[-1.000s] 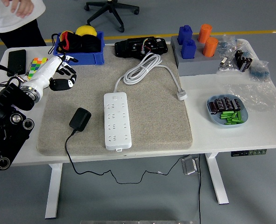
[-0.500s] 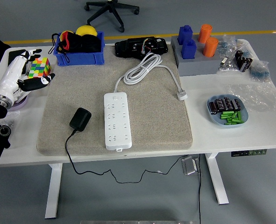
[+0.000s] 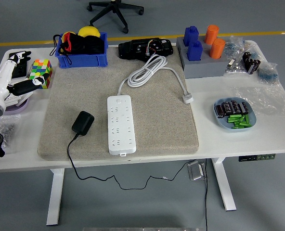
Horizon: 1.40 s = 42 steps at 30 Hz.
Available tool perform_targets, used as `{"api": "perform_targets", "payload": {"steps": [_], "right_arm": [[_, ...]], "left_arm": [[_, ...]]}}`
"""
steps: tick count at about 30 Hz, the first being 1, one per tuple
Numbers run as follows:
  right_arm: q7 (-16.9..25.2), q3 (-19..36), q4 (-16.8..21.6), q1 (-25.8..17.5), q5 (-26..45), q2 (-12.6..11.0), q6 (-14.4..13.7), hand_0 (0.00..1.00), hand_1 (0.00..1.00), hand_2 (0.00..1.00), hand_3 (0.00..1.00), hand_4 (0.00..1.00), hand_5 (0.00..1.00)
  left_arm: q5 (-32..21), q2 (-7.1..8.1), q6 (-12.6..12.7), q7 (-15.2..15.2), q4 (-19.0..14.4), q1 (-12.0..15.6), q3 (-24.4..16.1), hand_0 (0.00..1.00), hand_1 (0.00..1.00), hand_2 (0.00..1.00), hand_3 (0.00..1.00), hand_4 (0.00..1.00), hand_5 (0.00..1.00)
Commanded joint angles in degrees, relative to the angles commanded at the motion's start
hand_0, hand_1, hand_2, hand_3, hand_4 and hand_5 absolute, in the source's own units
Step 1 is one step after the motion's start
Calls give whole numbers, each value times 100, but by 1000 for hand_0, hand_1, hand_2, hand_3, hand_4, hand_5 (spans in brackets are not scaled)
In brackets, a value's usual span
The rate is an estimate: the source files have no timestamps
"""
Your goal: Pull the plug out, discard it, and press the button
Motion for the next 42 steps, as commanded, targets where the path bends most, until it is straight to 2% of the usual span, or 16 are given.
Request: {"api": "perform_targets", "payload": {"steps": [42], "right_arm": [[-2, 93, -1, 2, -13, 26, -3, 750, 701, 710, 724, 774, 631]], "left_arm": [[7, -40, -79, 68, -106, 62, -53, 865, 795, 799, 896, 783, 195]]}}
